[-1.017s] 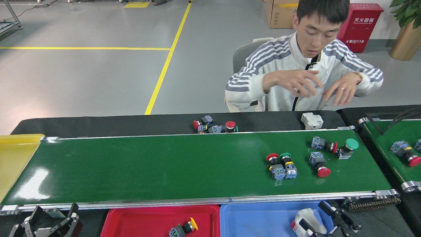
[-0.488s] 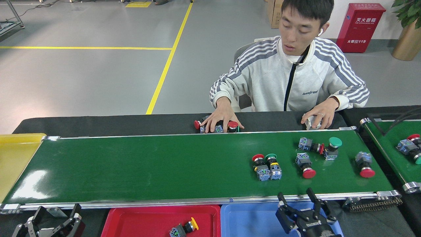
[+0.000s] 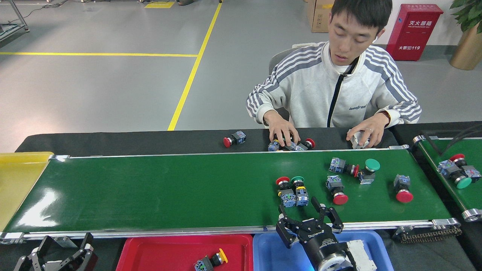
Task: Pick switch part from conveyor to tray
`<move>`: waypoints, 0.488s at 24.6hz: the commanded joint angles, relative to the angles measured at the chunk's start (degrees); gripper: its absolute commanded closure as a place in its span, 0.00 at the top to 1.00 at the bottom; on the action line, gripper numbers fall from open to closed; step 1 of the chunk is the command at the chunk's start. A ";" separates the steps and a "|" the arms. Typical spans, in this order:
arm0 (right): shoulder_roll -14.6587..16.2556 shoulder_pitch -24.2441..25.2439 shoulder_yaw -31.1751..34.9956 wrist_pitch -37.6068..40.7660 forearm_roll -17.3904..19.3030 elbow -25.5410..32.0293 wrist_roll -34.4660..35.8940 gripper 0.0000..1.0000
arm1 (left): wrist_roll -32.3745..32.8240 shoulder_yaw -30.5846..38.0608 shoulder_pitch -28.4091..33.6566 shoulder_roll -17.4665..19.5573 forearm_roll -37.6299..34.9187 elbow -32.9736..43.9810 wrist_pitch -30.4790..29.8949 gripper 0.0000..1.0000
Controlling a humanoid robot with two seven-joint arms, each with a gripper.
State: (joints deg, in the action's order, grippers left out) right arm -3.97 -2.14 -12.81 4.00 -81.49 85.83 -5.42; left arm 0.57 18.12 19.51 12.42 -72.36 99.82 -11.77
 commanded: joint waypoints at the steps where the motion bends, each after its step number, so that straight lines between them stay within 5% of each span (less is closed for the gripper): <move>1: -0.16 -1.37 -0.90 -0.39 -0.07 -0.31 -0.11 0.98 | -0.48 0.25 -0.08 0.59 -0.15 0.64 -0.09 1.00; 5: -0.68 -5.85 -5.73 -4.87 -0.43 -5.41 -0.11 0.98 | -0.48 0.25 -0.08 0.67 -0.15 0.64 -0.09 1.00; 9: -4.11 -14.64 -10.39 -11.64 -0.34 -16.57 -0.03 0.97 | -0.48 0.25 -0.08 0.76 -0.15 0.64 -0.09 1.00; 10: -4.90 -17.11 -11.10 -13.22 -0.34 -19.83 -0.03 0.90 | -0.48 0.25 -0.08 0.76 -0.15 0.64 -0.09 1.00; 12: -4.99 -20.09 -13.47 -14.01 -0.34 -23.16 -0.03 0.40 | -0.48 0.25 0.01 0.85 -0.15 0.55 -0.09 1.00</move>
State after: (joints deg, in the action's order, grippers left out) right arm -8.70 -20.72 -25.38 -8.22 -81.81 63.49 -5.54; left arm 0.54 18.12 19.56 12.47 -72.36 99.80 -11.83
